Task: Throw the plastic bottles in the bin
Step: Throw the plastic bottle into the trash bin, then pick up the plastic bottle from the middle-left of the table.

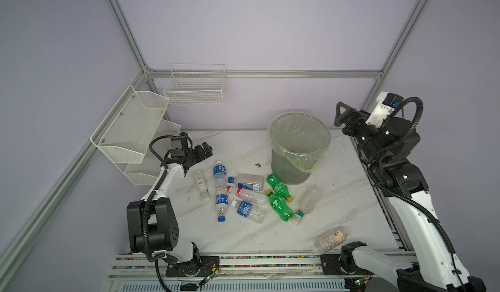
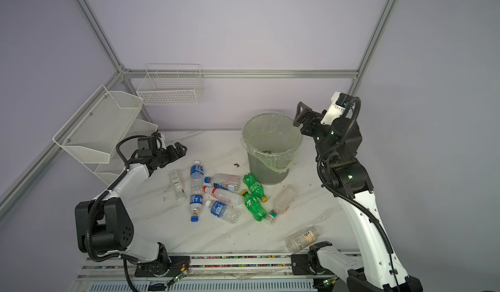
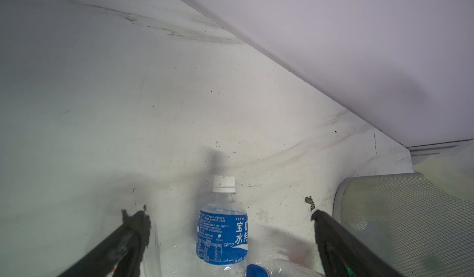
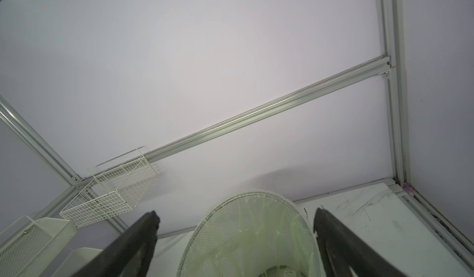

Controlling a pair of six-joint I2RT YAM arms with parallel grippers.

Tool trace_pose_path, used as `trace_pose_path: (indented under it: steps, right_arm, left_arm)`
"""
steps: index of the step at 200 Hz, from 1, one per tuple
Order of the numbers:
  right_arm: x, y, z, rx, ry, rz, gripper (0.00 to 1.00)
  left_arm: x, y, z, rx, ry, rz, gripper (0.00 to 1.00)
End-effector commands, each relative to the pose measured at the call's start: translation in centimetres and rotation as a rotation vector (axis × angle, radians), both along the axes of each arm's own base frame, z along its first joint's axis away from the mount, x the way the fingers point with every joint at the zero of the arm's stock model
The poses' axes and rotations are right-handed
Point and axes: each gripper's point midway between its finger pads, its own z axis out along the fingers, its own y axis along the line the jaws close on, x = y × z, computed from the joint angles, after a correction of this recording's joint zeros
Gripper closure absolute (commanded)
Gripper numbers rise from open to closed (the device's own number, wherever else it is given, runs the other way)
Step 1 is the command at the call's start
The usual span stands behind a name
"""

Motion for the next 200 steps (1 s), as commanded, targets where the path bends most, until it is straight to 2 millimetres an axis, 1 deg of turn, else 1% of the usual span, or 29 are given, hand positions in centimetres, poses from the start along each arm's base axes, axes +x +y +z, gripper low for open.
trace_pose_path:
  steps: [1,32,57,76,88,111,125,139,163,167,180,200]
  right_arm:
    - [0.1,-1.2,-3.1,-0.034,0.093,-0.073,0.03]
    - [0.2,-2.0,-4.9,-0.05,0.163,-0.116,0.03]
    - [0.4,-2.6,-5.7,-0.061,0.192,-0.155,0.03]
    - [1.2,-3.7,-6.8,-0.064,0.23,-0.197,0.03]
    - [1.9,-4.3,-7.5,-0.056,0.255,-0.192,0.03]
    - [2.9,-6.4,-9.2,-0.02,0.294,-0.196,0.03]
    - [3.1,-7.6,-10.0,-0.009,0.312,-0.206,0.03]
    - [3.4,-8.3,-11.0,-0.005,0.335,-0.21,0.03]
    - [4.1,-9.0,-13.8,0.013,0.402,-0.191,0.03]
    - [4.2,-9.2,-14.3,0.016,0.411,-0.19,0.03]
    - [4.3,-9.7,-15.5,0.021,0.433,-0.192,0.03]
    - [4.5,-10.2,-16.3,0.023,0.442,-0.19,0.03]
  left_arm:
    - [1.0,0.0,4.8,0.034,-0.126,-0.014,0.0]
    - [0.9,0.0,4.9,0.037,-0.127,-0.011,0.0]
    - [0.9,0.1,4.9,0.04,-0.127,-0.006,0.0]
    - [0.9,0.4,4.8,0.037,-0.122,0.014,0.0]
    - [0.8,0.4,4.3,0.036,-0.11,0.021,0.0]
    - [0.6,0.9,3.5,0.045,-0.085,0.049,0.0]
    - [0.3,1.3,3.0,0.053,-0.066,0.072,0.0]
    - [0.0,1.6,2.8,0.055,-0.037,0.093,0.0]
    - [-0.9,2.3,2.4,0.059,0.028,0.142,0.0]
    - [-1.0,2.3,2.6,0.062,0.032,0.144,0.0]
    - [-1.6,2.6,2.5,0.077,0.071,0.152,0.0]
    - [-2.7,2.8,2.5,0.103,0.121,0.153,0.0]
